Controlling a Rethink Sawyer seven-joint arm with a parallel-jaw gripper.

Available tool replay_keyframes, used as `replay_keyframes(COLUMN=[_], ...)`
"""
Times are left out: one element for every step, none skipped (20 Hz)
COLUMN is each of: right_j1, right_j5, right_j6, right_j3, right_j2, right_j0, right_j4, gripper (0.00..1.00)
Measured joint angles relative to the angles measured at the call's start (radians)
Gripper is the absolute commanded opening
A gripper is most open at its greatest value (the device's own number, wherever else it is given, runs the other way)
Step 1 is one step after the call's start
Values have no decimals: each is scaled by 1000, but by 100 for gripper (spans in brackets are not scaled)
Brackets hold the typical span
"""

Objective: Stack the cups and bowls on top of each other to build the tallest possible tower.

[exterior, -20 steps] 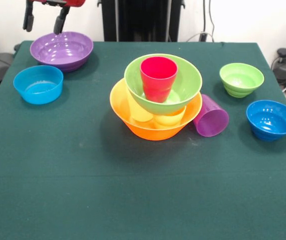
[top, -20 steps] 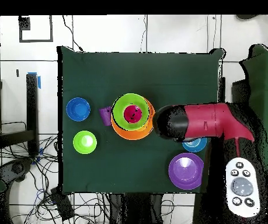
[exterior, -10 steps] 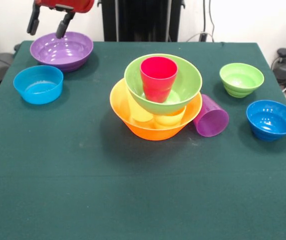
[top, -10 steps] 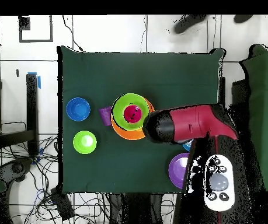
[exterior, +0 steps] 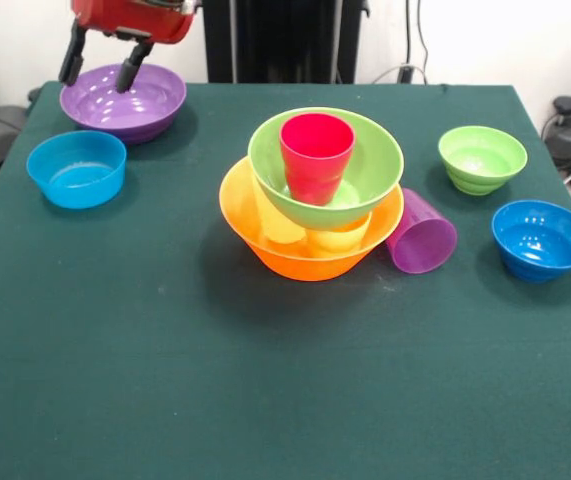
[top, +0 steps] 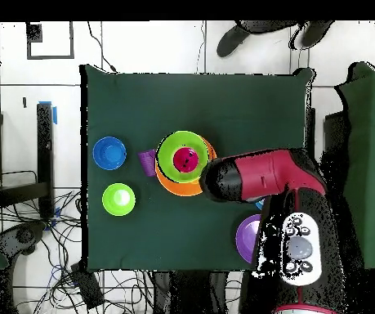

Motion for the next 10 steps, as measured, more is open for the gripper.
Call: replay_keyframes(right_j1=[4, 7, 12, 17, 23, 31, 43, 55, 66, 78], right_j5=[0, 0, 0, 0, 0, 1, 6, 13, 21, 30], right_j6=[0, 0, -3, -5, -10, -20, -37, -55, -75, -96], right_j3=[0, 0, 0, 0, 0, 0, 0, 0, 0, 0], right_j2=[17, 27, 47, 68, 87, 113, 146, 173, 196, 220], right_j0=[-25, -39, -66, -94, -119, -151, -189, -220, -246, -271], right_j4=[7, 11, 20, 29, 38, 48, 58, 66, 71, 77], gripper=[100, 100, 100, 100, 100, 100, 100, 100, 100, 100])
